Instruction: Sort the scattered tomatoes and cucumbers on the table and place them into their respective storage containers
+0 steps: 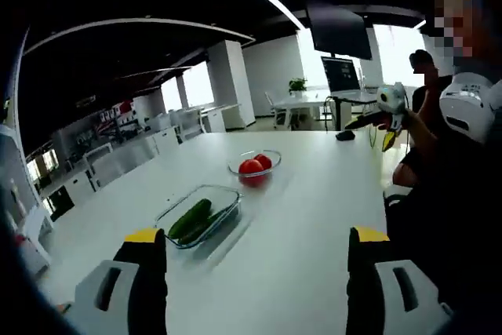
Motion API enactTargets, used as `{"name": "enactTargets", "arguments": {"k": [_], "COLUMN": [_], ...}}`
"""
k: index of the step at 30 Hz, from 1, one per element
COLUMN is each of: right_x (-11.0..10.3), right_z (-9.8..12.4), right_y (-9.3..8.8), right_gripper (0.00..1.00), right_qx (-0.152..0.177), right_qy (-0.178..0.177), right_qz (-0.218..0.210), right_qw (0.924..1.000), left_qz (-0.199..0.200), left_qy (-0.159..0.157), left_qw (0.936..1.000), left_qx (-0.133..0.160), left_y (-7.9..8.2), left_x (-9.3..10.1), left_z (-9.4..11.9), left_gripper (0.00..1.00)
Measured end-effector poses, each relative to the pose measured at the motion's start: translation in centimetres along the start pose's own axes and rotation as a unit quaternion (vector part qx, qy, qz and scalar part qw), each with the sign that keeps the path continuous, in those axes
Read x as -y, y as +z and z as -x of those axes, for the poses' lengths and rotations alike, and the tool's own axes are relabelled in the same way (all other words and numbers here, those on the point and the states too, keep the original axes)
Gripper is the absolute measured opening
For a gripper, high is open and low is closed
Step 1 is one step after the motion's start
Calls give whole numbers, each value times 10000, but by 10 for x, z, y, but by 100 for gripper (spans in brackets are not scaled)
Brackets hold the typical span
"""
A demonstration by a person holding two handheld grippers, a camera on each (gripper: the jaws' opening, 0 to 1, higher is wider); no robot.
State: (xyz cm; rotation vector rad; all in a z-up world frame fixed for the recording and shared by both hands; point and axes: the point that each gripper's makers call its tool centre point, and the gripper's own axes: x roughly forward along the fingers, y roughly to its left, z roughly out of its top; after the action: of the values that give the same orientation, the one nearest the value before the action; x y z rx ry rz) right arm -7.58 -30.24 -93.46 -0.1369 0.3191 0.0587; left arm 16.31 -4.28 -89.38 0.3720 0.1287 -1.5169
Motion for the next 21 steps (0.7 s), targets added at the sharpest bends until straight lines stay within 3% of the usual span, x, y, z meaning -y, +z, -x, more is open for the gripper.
{"name": "enactTargets", "arguments": {"k": [1,3,4,6,8,12,15,21], "right_x": [-3,-9,-10,-16,-18,-21,-21,-12], "right_z": [-1,-2,-3,-3,-2,3,10,9], "right_y": [2,3,4,6,10,18,25,21], "right_gripper": [92,92,92,92,93,93,93,93], "right_qx": [22,40,38,39,40,47,116,133], "right_qy": [24,60,66,78,58,3,-77,-207], "right_qz": [6,25,28,58,67,179,262,175], "right_qw": [10000,10000,10000,9999,10000,9998,9996,9995], "left_qz": [30,123,137,62,-54,539,321,135], "left_qy": [108,650,716,1220,1539,1348,1322,1278], "left_qw": [9999,9978,9973,9925,9876,9891,9884,9880], "left_qx": [-104,52,25,-45,-307,-258,-678,-853], "left_y": [-8,-10,-14,-21,-35,-42,-54,-54], "left_x": [13,19,24,29,35,50,52,58], "left_z": [6,10,11,19,32,43,41,31], "left_gripper": [95,95,95,95,95,92,90,91]}}
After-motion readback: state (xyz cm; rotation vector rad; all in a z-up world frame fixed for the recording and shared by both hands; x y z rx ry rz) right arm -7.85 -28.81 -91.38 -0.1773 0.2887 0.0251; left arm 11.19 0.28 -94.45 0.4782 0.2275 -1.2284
